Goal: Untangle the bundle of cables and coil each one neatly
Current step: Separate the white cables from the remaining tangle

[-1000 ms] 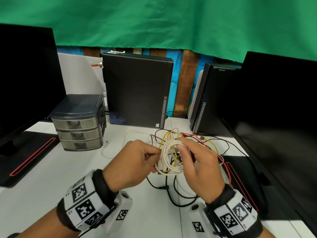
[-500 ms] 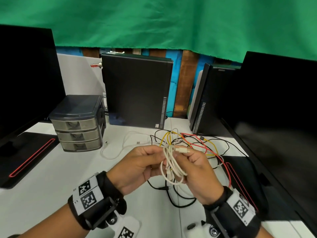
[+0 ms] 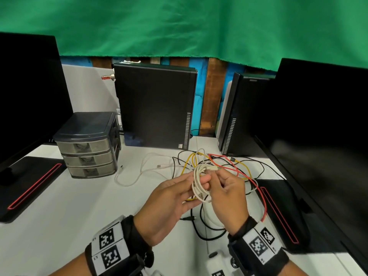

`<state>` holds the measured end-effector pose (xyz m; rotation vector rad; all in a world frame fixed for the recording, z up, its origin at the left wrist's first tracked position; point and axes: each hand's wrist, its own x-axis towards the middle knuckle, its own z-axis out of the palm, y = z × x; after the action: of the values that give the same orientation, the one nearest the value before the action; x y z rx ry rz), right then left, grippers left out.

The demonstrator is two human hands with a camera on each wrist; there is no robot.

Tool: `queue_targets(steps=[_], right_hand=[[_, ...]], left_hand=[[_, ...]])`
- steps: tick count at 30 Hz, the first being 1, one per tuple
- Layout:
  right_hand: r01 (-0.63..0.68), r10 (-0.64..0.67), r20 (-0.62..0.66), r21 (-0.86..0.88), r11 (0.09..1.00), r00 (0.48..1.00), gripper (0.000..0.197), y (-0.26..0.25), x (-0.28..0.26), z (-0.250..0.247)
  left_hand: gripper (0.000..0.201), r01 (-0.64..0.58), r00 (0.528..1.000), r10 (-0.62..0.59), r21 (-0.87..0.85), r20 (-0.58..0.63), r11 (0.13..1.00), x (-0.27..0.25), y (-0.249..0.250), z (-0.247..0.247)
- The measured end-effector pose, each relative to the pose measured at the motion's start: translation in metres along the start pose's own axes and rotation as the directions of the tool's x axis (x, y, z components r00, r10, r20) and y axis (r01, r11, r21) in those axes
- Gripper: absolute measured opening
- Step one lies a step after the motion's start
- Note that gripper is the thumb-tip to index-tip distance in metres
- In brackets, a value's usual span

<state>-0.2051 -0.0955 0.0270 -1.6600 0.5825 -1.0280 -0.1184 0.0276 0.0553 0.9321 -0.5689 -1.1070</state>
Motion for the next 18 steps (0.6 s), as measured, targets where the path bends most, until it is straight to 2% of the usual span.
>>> queue_targets(steps=[3, 5, 6, 8, 10, 12, 14, 16, 18], right_hand=[[0.188, -0.199, -0.037, -0.201, 0.961, 0.979, 0.026, 0.002, -0.005, 0.000], [0.332, -0.349, 0.013, -0.344, 0.878, 0.937, 0.021, 0.003, -0.012, 0.004], [0.361, -0.370, 0.052, -0.382, 0.851, 0.927, 0.021, 0.001, -0.015, 0.006], [0.328, -0.294, 0.150, -0.335, 0.883, 0.944, 0.024, -0.002, -0.017, 0.009], [0.217, -0.171, 0.238, -0.180, 0.960, 0.956, 0.029, -0.006, -0.014, 0.008], [0.211, -0.171, 0.242, -0.149, 0.966, 0.955, 0.033, -0.008, -0.011, 0.004], [0.373, -0.320, 0.230, -0.250, 0.893, 0.919, 0.026, -0.008, -0.009, 0.001], [0.551, -0.494, 0.244, -0.371, 0.748, 0.834, 0.016, -0.006, -0.006, -0.002], [0.631, -0.588, 0.253, -0.453, 0.630, 0.768, 0.012, -0.004, -0.005, -0.003]], left_hand=[[0.035, -0.043, 0.998, 0.046, 0.069, -0.031, 0.997, 0.001, -0.006, 0.004], [0.032, -0.103, 0.982, 0.117, 0.102, -0.146, 0.989, 0.003, -0.011, 0.005], [0.032, -0.137, 0.966, 0.163, 0.139, -0.199, 0.981, 0.005, -0.012, 0.003], [0.033, -0.184, 0.935, 0.241, 0.223, -0.262, 0.957, 0.008, -0.012, -0.004], [0.035, -0.196, 0.923, 0.272, 0.274, -0.273, 0.941, 0.011, -0.010, -0.011], [0.036, -0.196, 0.927, 0.276, 0.298, -0.255, 0.934, 0.011, -0.007, -0.012], [0.035, -0.211, 0.929, 0.295, 0.334, -0.224, 0.919, 0.010, -0.005, -0.010], [0.032, -0.226, 0.927, 0.317, 0.374, -0.202, 0.900, 0.009, -0.007, -0.009], [0.031, -0.236, 0.923, 0.337, 0.422, -0.184, 0.875, 0.010, -0.009, -0.009]])
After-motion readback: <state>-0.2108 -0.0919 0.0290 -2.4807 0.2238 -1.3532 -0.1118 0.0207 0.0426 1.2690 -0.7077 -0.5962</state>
